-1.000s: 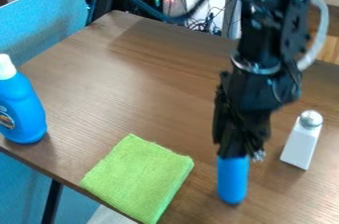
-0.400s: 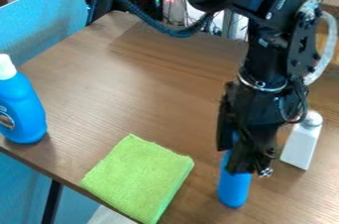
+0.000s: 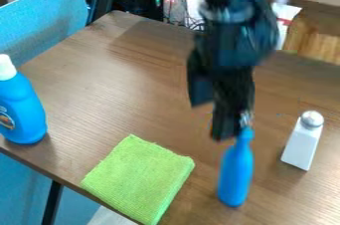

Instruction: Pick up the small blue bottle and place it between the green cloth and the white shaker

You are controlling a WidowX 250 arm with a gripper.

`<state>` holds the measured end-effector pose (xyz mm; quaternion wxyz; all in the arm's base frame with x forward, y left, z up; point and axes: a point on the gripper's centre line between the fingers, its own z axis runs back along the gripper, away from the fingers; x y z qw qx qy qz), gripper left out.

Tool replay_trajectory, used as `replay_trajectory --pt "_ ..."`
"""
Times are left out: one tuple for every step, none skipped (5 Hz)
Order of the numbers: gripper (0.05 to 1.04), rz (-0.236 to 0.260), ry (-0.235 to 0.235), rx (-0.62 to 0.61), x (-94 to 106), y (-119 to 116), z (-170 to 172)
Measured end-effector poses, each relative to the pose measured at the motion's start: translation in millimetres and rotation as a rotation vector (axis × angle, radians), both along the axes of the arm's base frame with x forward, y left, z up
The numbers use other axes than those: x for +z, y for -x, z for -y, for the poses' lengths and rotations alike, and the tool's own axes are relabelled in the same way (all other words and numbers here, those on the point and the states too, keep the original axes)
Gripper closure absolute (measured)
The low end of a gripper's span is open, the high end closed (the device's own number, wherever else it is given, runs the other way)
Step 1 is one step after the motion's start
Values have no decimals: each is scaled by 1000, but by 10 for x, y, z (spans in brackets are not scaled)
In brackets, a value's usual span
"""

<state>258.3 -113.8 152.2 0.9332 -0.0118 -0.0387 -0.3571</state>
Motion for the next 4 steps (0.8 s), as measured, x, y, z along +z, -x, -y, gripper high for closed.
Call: replay_trajectory --pt "83 8 3 102 378 31 -382" --pt "83 30 -77 229 524 76 -813" --pt "83 8 -127 332 425 124 -1136" --pt "83 -13 -108 333 293 111 -1172"
